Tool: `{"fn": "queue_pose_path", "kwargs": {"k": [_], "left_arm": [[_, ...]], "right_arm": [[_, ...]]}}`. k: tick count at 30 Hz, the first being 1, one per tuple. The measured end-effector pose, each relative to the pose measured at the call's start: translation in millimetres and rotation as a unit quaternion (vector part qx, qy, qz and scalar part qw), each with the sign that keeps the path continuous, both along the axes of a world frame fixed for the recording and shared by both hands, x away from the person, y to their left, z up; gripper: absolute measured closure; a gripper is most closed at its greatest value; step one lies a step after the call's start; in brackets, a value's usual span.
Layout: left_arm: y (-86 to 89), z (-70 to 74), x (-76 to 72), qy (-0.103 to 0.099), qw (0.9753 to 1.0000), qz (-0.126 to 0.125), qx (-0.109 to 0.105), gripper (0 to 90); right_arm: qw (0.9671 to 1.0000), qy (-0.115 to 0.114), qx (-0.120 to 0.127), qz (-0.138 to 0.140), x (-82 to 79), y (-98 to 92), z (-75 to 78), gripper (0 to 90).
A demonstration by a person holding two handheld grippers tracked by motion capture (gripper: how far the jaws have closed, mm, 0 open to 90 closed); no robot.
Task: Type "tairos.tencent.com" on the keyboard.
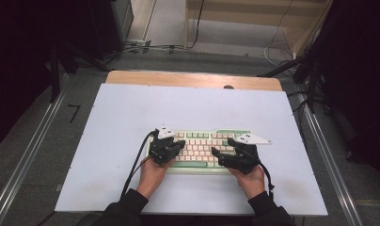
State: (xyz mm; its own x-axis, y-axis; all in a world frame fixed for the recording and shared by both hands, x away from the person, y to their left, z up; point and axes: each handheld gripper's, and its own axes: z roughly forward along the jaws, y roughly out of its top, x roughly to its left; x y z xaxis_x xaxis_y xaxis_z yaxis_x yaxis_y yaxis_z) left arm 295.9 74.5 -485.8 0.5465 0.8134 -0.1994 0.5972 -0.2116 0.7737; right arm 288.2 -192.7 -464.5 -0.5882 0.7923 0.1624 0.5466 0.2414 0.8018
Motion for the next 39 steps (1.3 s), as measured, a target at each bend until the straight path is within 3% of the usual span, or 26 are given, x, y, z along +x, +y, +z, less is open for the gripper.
{"fn": "queue_pose_path", "kwargs": {"k": [23,28,31,34,37,39], "left_arm": [[-1.7,-2.2,4.6,0.017,0.9999,0.001,0.003,90.0],[-9.4,0.1,2.4,0.012,0.9989,-0.013,0.043,90.0],[-6.9,5.0,0.0,0.0,0.9997,-0.015,0.02,89.3],[-0.5,11.3,-1.3,-0.012,0.9999,-0.007,-0.009,73.8],[5.3,14.6,-2.5,-0.023,0.9996,0.006,-0.015,61.8],[9.0,15.0,-1.6,-0.016,0.9995,0.014,-0.022,53.0]], "right_arm": [[1.0,0.001,0.002,0.0,-0.3,-0.4,0.4,23.4],[1.0,0.001,0.001,0.002,-0.4,0.2,0.2,23.6],[1.0,0.001,0.002,0.002,-1.1,0.6,0.6,23.6],[1.0,0.001,0.003,0.001,-1.0,-0.1,0.8,23.6],[1.0,0.001,0.002,0.001,-0.6,-0.3,0.5,23.6],[1.0,0.001,0.003,0.001,-0.9,-0.1,0.7,23.6]]}}
